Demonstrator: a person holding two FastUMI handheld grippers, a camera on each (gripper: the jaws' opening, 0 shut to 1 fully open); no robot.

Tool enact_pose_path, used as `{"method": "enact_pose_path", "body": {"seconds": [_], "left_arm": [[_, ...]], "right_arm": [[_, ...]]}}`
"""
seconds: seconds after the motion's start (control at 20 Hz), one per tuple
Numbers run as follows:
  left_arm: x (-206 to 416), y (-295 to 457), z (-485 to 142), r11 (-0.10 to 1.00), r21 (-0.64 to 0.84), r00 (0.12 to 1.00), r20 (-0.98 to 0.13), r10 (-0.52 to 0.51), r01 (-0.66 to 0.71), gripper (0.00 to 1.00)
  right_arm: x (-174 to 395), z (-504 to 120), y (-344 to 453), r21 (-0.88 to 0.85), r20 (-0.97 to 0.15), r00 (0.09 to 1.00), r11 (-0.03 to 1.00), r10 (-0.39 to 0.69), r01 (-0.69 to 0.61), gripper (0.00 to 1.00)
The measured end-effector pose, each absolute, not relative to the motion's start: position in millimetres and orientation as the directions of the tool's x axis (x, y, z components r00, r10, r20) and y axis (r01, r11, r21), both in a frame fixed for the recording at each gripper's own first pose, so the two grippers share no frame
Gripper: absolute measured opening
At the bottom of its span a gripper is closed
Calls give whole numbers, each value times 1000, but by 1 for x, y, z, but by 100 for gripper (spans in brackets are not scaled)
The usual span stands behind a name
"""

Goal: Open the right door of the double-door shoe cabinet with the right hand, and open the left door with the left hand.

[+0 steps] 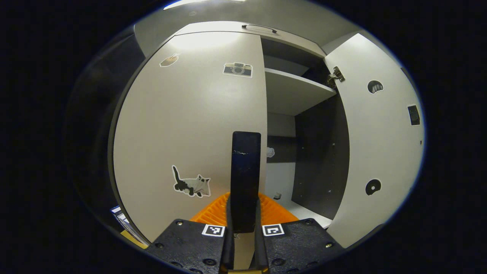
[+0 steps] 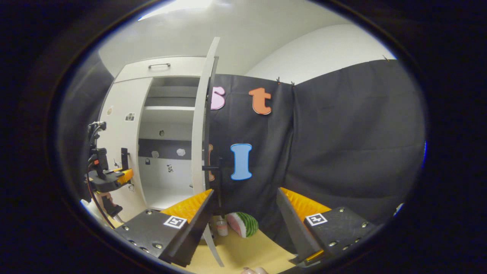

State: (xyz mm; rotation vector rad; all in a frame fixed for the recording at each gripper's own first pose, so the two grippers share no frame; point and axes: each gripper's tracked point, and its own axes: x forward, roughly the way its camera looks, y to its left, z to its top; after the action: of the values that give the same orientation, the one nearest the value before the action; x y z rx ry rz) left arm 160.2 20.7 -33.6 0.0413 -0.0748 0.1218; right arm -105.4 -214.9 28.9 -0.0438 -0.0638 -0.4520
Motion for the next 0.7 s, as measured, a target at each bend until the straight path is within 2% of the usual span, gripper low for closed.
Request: {"method": "enact_pose_path", "body": {"seconds": [0.05,0.1,0.15,0.7], "left_arm": [[159,20,-33,993,27,990,78,115,-118,21],[157,20,-33,994,14,991,75,111,-112,21],[155,20,-33,994,7,992,73,107,-108,21],[109,27,-27,988,6,987,54,153,-153,20]], "right_arm": [[-106,29,-217,-27,74,899,900,-433,436,94],[-106,30,-218,-27,76,901,902,-428,431,98],[-105,31,-220,-26,78,904,905,-421,424,94],[-59,29,-250,-7,75,964,966,-256,257,94]]}}
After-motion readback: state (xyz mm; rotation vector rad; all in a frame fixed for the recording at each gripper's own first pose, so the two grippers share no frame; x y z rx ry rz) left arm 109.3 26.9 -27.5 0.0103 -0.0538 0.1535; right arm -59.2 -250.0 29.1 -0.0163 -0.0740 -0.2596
